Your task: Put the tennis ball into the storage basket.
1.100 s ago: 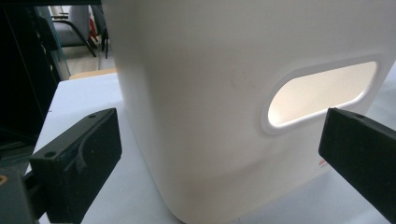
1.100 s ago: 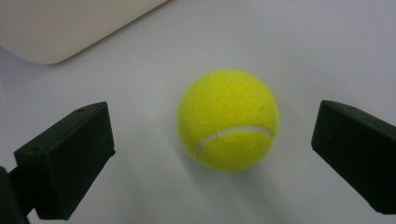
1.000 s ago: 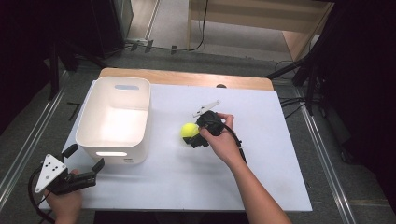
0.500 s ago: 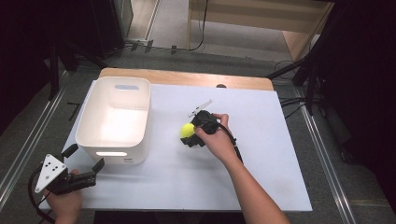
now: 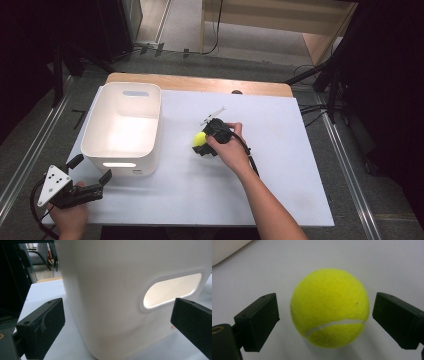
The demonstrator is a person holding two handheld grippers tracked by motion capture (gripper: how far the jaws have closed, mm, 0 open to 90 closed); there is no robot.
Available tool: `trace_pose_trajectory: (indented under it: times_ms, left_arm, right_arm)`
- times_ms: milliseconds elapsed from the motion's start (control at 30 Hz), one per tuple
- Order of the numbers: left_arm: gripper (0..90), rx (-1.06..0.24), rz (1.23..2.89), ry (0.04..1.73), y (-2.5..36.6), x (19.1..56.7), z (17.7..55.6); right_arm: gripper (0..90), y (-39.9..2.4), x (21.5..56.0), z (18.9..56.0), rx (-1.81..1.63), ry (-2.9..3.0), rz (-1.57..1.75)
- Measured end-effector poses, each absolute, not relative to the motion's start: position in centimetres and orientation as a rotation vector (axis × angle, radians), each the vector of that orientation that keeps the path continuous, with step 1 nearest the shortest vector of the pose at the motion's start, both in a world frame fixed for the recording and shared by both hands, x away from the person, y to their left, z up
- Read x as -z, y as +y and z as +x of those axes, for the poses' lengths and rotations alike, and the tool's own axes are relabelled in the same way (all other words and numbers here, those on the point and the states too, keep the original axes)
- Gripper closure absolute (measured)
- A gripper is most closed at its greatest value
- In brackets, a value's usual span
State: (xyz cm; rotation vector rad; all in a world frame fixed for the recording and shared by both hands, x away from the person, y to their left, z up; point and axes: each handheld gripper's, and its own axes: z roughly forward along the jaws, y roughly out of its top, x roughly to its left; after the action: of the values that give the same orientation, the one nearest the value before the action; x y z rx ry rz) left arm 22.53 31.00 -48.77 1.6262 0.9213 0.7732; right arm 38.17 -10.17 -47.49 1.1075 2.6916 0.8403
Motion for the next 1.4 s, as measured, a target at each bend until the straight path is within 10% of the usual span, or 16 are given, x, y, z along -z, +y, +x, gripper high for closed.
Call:
trace_pose_trajectory:
  times_ms: [1400]
  left_arm:
    - [0.0, -0.769, 1.624, 0.921, 31.0, 48.8, 22.5]
  right_arm:
    - [23.7, -9.7, 47.1, 38.0, -0.813, 2.682, 1.072]
